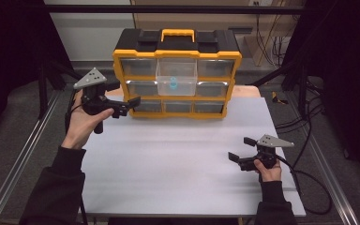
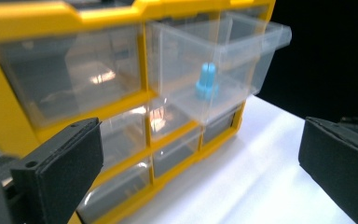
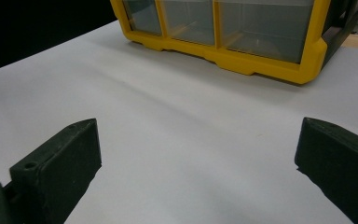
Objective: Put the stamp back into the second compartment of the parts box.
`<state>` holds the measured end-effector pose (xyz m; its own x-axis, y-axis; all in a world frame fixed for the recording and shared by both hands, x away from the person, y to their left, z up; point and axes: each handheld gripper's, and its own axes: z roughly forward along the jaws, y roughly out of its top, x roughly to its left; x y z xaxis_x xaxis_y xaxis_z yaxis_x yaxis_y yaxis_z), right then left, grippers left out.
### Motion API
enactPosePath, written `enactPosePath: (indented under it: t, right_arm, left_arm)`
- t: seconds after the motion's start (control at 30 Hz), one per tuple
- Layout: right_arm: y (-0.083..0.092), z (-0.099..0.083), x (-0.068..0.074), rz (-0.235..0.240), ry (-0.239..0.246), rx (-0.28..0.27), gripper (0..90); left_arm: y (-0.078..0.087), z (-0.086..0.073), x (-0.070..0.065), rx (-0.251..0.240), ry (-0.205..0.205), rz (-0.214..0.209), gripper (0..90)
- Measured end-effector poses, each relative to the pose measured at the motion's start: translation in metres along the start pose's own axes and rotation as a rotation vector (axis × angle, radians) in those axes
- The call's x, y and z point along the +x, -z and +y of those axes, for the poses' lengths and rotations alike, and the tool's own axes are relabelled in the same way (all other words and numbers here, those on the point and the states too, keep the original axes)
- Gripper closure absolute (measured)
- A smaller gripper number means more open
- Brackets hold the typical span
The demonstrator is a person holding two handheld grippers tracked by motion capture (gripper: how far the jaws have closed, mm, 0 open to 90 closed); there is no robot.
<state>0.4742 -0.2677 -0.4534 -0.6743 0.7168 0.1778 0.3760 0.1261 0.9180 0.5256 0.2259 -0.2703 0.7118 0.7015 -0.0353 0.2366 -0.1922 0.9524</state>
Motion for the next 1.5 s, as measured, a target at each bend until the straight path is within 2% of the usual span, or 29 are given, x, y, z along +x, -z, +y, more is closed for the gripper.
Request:
enactPosePath:
  t: [0.27,0.53,0.77,1.0,1.27,1.5]
  right_arm:
    - [-0.001,0.000,0.000,0.000,0.002,-0.001,0.9]
    - [-0.001,-0.001,0.000,-0.001,0.001,0.003,0.8]
    - [-0.002,-0.001,0.001,-0.001,-0.001,0.008,0.8]
    - [-0.002,-0.002,0.001,0.000,0.000,0.011,0.8]
    - [-0.003,-0.003,0.000,0.001,-0.001,0.017,0.9]
    - [-0.003,-0.005,-0.001,-0.001,-0.008,0.022,0.8]
  left_arm:
    - [0.006,-0.039,0.001,-0.014,0.013,-0.006,0.0]
    - [0.008,-0.082,0.003,-0.010,0.050,-0.023,0.0]
    - [0.010,-0.113,0.003,-0.013,0.074,-0.017,0.0]
    - [0.011,-0.147,0.002,0.019,0.089,-0.027,0.0]
    - [0.012,-0.170,0.004,0.052,0.095,-0.017,0.0]
    - [0.013,-0.182,0.007,0.061,0.107,0.003,0.0]
